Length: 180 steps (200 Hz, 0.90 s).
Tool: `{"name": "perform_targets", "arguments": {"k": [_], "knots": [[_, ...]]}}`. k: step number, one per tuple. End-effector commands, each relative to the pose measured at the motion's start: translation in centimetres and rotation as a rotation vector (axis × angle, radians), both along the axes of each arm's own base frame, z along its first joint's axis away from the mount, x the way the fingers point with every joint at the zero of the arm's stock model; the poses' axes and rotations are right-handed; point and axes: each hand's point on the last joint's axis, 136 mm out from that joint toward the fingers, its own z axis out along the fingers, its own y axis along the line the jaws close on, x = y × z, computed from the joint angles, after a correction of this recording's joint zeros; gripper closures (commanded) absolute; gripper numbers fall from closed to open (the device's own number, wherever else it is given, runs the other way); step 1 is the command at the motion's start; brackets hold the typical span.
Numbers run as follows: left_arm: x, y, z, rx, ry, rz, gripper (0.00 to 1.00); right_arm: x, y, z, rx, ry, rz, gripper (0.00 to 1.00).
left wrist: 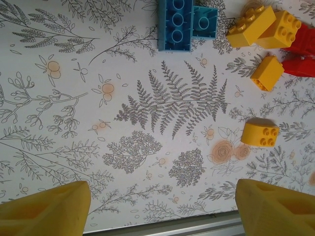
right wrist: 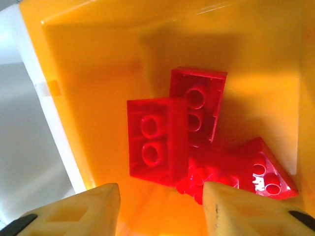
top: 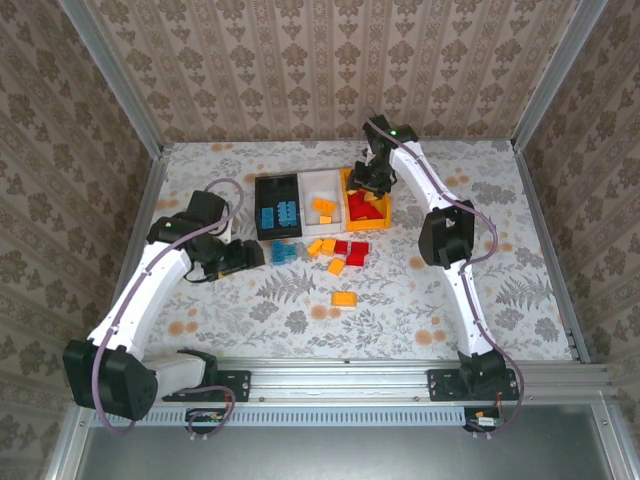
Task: Sort the legos into containers by color
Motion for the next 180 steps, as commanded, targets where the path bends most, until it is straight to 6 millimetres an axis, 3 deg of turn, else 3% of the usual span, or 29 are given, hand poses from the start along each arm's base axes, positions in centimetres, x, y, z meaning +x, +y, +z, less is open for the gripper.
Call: {"name": "perform_targets", "arguments": {"k": [1,66,118,151,180], "knots": [[0.2,0.0,-0.5,-0.003,0.026,0.022,0.21,-0.5,0.1,1.7,0.016,-0.01,0.005,0.5],[2.7,-1.2,-0.4,-0.027,0.005,-0.021,0.18,-2.2,-0.9,4.5,-0.019,-0.041,0.032,0.46],[5.5,-2.7,-1.2,-0.096,0.006,-0.055,0.14,-7.5,-2.0,5.1,-0.13,-0.018,0.108,0.44],[7.3,-3.3,-1.7,-0.126,0.021,-0.078,0.13,-12.4,-1.1,3.0,-0.149,0.049,0.159,0.4],[8.6,-3.7,-1.9,-0.156,0.03,-0.09,0.12,-15.8,1.2,-0.1,-0.146,0.122,0.19,0.38]]}}
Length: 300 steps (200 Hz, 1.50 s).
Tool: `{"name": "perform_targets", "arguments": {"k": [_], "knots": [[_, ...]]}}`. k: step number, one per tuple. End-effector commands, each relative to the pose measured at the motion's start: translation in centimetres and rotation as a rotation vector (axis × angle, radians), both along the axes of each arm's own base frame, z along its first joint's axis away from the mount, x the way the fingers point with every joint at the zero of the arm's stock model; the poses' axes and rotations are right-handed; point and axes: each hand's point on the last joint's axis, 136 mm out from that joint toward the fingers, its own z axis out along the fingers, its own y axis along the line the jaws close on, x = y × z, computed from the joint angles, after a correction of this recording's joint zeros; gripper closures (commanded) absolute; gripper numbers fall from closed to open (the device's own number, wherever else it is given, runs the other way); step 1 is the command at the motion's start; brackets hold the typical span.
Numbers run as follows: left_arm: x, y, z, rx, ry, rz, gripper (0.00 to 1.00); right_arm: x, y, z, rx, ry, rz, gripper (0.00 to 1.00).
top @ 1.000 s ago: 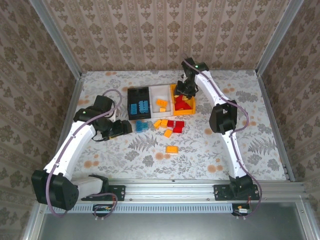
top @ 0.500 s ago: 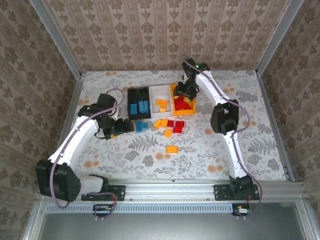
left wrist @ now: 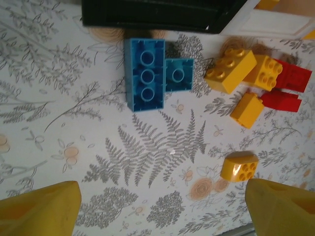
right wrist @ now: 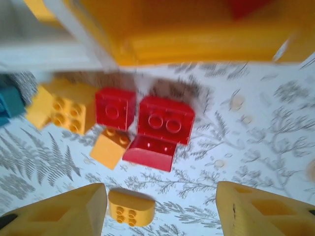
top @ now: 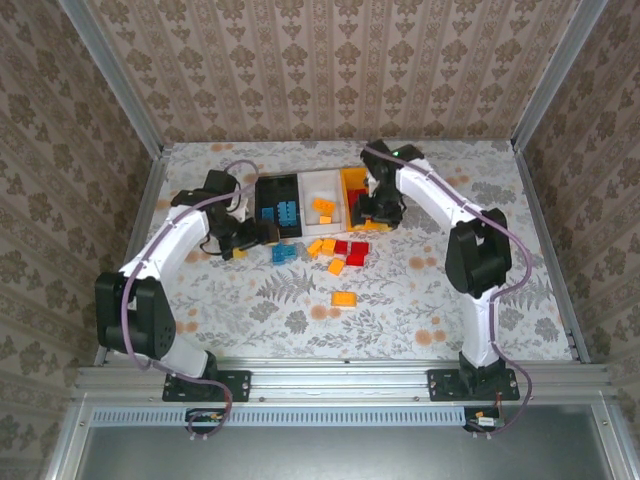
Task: Sort the legos into containers by color
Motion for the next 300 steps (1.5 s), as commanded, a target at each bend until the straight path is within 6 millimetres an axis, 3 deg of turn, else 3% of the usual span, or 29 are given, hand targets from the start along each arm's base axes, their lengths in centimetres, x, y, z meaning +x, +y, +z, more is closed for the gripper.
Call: {"name": "perform_targets", "arguments": {"k": [1,30,64,166,234,280,300], "knots": [[1.5,-0.7,1.1,-0.056,-0.039,-0.04,0.12,-1.9,1.6,-1.8,-0.009,0.023,0.015,0.38],[1.9,-0.8,1.1,-0.064,-0.034,-0.055,0.12,-2.7,3.5,-3.5,-0.021,0.04,0.009,0.36],[1.5,-0.1,1.1,-0.065,-0.027,-0.055,0.11,-2.4,3.7,-5.2,-0.051,0.067,-0.039,0.35],[0.5,1.5,1.1,-0.069,-0.017,-0.024,0.1,-2.5,2.2,-8.0,-0.175,0.131,-0.078,0.37],[0.7,1.2,0.7,-0.083,-0.011,-0.016,0.09,-3.6,-0.2,-8.0,-0.283,0.145,-0.052,0.37],[1.1,1.1,0.8,-0.092,-0.013,-0.008,0.09,-3.8,-0.1,-8.4,-0.271,0.145,-0.052,0.47],[1.1,1.1,0.7,-0.09,-0.01,-0.004,0.09,-3.8,-0.4,-7.7,-0.277,0.129,-0.053,0.61]]}}
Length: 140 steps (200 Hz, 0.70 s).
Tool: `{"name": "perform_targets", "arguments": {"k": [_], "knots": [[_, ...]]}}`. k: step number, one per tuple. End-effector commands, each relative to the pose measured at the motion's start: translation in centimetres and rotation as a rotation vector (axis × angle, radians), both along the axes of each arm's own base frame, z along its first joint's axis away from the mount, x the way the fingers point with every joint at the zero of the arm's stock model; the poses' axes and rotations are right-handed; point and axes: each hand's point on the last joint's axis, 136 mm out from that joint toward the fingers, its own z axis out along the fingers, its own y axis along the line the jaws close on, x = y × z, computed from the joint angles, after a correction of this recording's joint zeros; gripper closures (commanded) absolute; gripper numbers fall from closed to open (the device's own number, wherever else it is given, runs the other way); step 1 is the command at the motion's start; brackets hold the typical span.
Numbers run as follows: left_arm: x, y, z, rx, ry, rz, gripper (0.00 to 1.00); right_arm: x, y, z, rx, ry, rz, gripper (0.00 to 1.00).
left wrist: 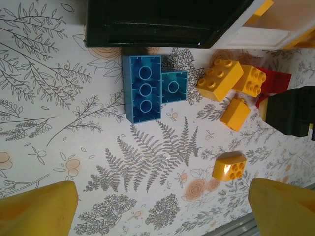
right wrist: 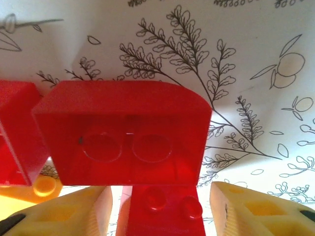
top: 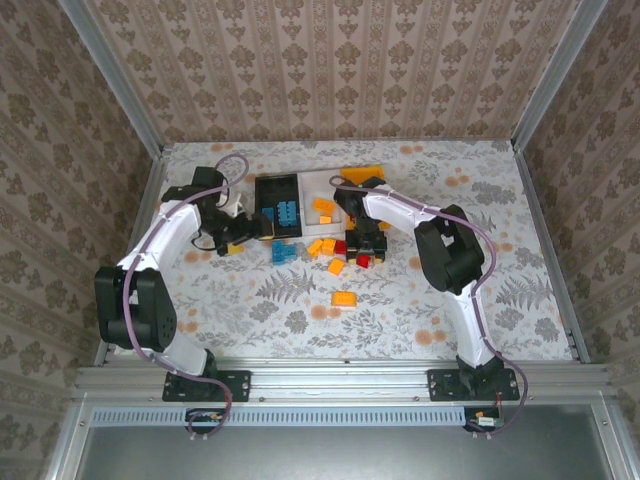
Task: Sort the legos into containers by color
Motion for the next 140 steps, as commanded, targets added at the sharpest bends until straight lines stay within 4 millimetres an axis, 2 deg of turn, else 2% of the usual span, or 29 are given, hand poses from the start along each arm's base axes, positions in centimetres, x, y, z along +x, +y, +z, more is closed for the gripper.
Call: {"name": "perform_targets", "arguments": {"k": [1,13,37,72,88,105,140], "knots": [[0.1,0.0,0.2,-0.018,-0.002,0.005,0.09,-0.3,-1.0,0.7,-0.037,-0.006,0.007,0.61],[0.1,0.1,0.2,-0.015,-0.004,0.007,0.09,0.0,-1.3,1.5,-0.038,-0.029,0.007,0.67],[0.1,0.0,0.2,-0.019,-0.006,0.014,0.09,0.4,-1.8,3.3,-0.024,-0.063,-0.002,0.71],[0.0,0.1,0.5,-0.017,-0.017,0.015,0.08,1.8,-2.6,7.9,0.056,-0.147,-0.043,0.72],[-0.1,0.2,0.5,-0.017,-0.02,0.023,0.08,3.3,-2.9,9.7,0.12,-0.187,-0.092,0.72],[-0.4,0.1,0.3,-0.02,-0.017,0.031,0.08,5.7,-2.8,11.5,0.199,-0.228,-0.145,0.71],[-1.3,-0.3,0.2,-0.027,-0.013,0.039,0.07,11.1,-2.5,12.6,0.255,-0.286,-0.185,0.71]]}}
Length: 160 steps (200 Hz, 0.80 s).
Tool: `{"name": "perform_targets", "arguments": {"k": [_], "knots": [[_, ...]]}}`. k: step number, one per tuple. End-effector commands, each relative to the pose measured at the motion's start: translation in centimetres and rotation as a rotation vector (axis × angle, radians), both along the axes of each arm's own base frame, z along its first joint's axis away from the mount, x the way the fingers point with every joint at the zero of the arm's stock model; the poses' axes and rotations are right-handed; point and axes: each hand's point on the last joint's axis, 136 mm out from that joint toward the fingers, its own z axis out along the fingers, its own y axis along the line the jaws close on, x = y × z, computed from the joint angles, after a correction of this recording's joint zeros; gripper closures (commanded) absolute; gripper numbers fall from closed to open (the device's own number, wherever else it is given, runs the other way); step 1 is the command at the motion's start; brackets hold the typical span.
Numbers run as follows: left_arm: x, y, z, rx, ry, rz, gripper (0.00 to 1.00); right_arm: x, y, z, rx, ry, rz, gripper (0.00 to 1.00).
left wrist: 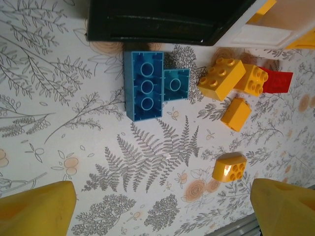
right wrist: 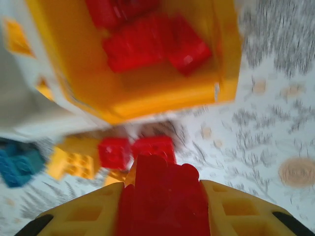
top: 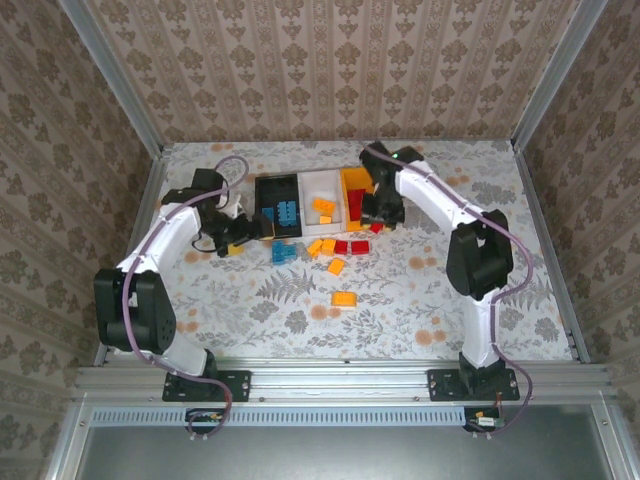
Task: Sort the legos into containers by color
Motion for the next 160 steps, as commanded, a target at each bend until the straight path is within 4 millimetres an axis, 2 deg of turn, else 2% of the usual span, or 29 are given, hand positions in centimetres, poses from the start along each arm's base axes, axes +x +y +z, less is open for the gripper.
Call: {"name": "perform_targets", "arguments": {"k": [1,24,56,106,144,160], "knots": [[-0.7,-0.3,0.6,-0.019,-0.012,0.018,0.07,2.5,1.0,0.0,0.055,0.007,-0.007,0.71],[-1.7,-0.6,0.5,0.0,-0.006,0.0,0.07,5.7,1.2,-0.7,0.06,-0.011,-0.018,0.71],[-3.2,-0.6,0.5,0.045,-0.004,-0.032,0.06,8.1,1.3,-1.7,0.078,-0.019,-0.027,0.71],[-4.6,-0.1,0.2,0.083,0.012,-0.045,0.03,8.1,1.3,-3.9,0.08,0.016,-0.023,0.68],[-4.3,-0.2,0.0,0.089,0.014,-0.062,0.0,7.8,1.4,-3.6,0.09,0.009,-0.026,0.64],[-3.9,-0.2,-0.3,0.094,0.023,-0.065,0.0,7.7,1.6,-3.3,0.102,0.007,-0.019,0.55]]}}
